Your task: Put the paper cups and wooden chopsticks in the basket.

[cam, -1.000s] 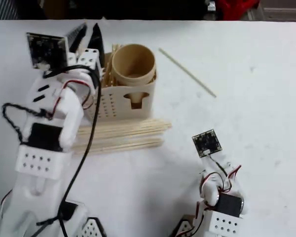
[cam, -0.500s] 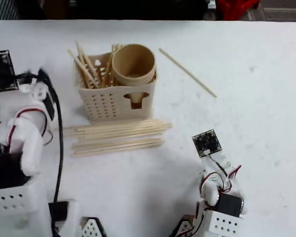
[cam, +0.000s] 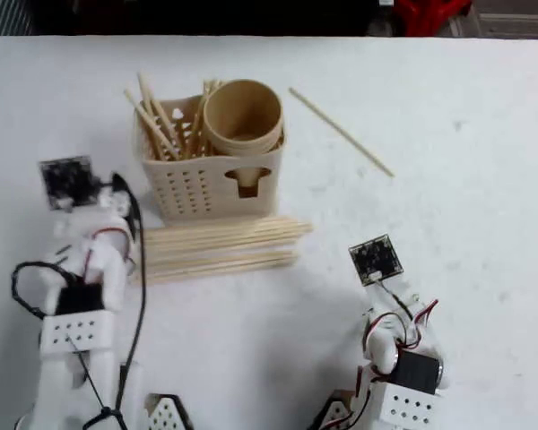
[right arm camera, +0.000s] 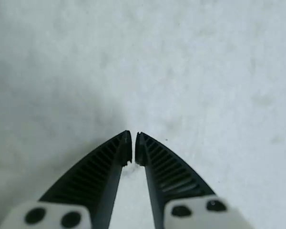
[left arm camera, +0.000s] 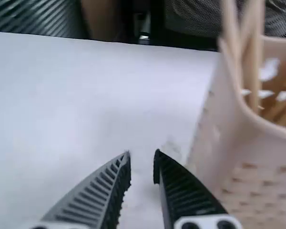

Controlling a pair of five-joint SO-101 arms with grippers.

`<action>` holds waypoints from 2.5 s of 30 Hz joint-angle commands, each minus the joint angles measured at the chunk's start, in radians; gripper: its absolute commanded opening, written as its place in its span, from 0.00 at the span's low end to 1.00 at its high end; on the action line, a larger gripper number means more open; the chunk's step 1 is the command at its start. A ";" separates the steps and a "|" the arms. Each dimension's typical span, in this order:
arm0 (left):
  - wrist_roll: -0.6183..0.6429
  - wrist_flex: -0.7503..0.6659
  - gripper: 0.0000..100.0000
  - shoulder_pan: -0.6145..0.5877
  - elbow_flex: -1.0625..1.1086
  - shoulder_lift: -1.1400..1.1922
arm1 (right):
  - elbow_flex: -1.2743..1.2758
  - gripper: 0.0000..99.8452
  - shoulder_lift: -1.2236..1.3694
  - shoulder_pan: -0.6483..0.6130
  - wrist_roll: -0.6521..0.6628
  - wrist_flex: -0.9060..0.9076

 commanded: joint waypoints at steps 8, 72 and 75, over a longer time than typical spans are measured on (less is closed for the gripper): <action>0.006 -0.060 0.10 0.058 0.021 -0.013 | 0.009 0.03 -0.010 -0.044 0.003 0.002; -0.064 -0.060 0.10 0.105 0.078 -0.021 | -2.437 0.03 2.787 -0.065 0.078 -0.045; -0.064 -0.061 0.10 0.105 0.078 -0.021 | -2.530 0.02 2.835 -0.045 0.020 0.031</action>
